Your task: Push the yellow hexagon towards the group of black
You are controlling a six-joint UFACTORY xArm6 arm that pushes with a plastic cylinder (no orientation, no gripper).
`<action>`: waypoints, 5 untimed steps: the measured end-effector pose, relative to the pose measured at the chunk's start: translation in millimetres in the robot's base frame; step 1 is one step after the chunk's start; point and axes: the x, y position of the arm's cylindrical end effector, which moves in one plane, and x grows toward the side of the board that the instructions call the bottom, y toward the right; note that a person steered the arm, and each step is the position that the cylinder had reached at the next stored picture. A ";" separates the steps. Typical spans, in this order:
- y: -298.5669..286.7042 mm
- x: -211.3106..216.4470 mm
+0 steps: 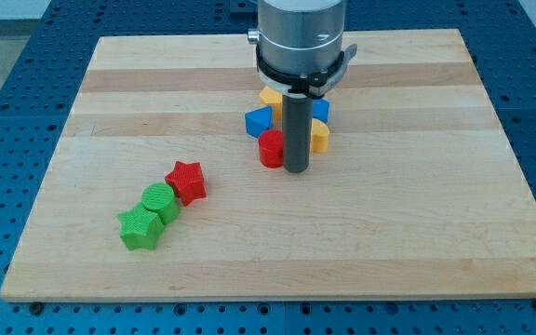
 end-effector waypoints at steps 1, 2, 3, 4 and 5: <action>17.4 0.0; 39.0 0.0; 63.9 0.0; 76.0 -6.3; 76.0 -17.9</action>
